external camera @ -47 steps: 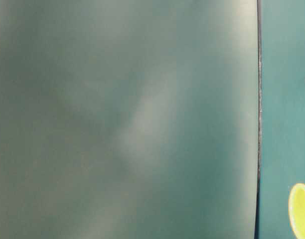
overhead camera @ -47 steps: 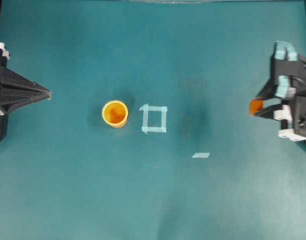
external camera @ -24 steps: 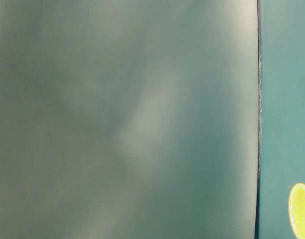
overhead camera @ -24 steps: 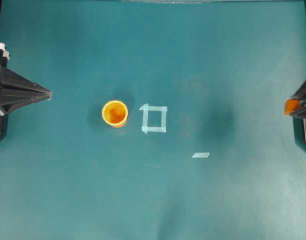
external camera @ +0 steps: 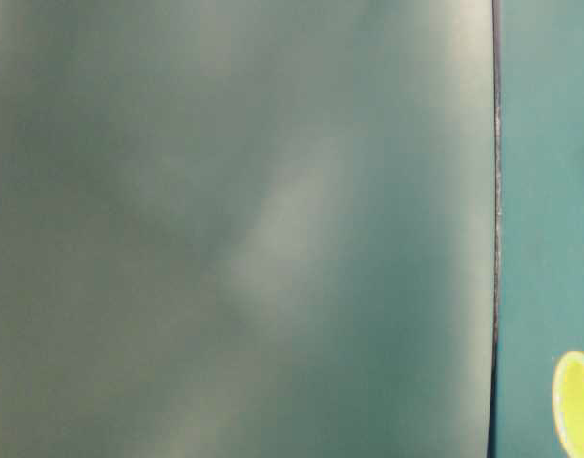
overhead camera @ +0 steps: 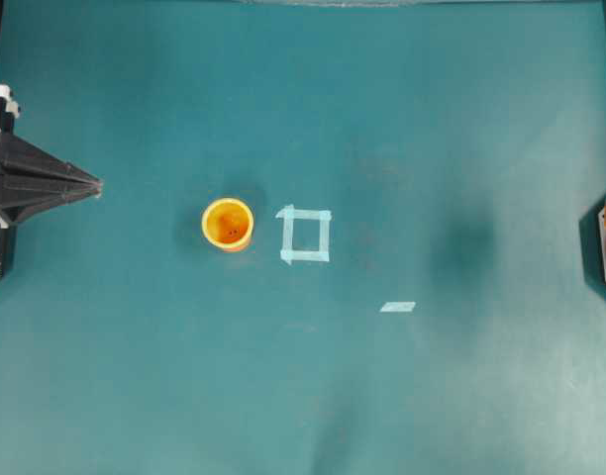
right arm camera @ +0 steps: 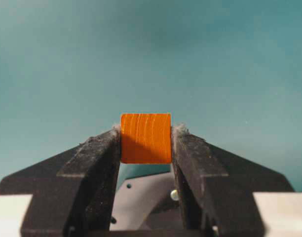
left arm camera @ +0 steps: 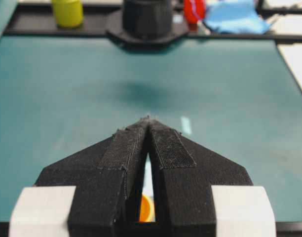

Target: Move the block to the right with right arm.

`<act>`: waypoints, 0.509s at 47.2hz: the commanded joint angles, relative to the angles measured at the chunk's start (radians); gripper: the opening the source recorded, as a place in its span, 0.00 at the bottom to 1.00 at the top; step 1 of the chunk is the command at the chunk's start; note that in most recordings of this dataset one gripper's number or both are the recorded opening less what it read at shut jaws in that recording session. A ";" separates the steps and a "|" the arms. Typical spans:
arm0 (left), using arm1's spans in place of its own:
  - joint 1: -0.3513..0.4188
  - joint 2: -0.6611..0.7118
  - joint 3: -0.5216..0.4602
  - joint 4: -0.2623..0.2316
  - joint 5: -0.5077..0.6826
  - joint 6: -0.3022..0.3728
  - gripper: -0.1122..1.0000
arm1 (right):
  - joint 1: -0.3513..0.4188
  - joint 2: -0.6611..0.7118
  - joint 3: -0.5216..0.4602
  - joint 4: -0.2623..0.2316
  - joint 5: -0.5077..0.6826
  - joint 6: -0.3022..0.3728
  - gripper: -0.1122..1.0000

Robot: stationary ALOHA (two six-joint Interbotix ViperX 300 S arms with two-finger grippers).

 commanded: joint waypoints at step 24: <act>-0.002 0.003 -0.031 0.002 -0.005 0.002 0.10 | -0.002 0.006 0.003 -0.005 -0.009 -0.002 0.46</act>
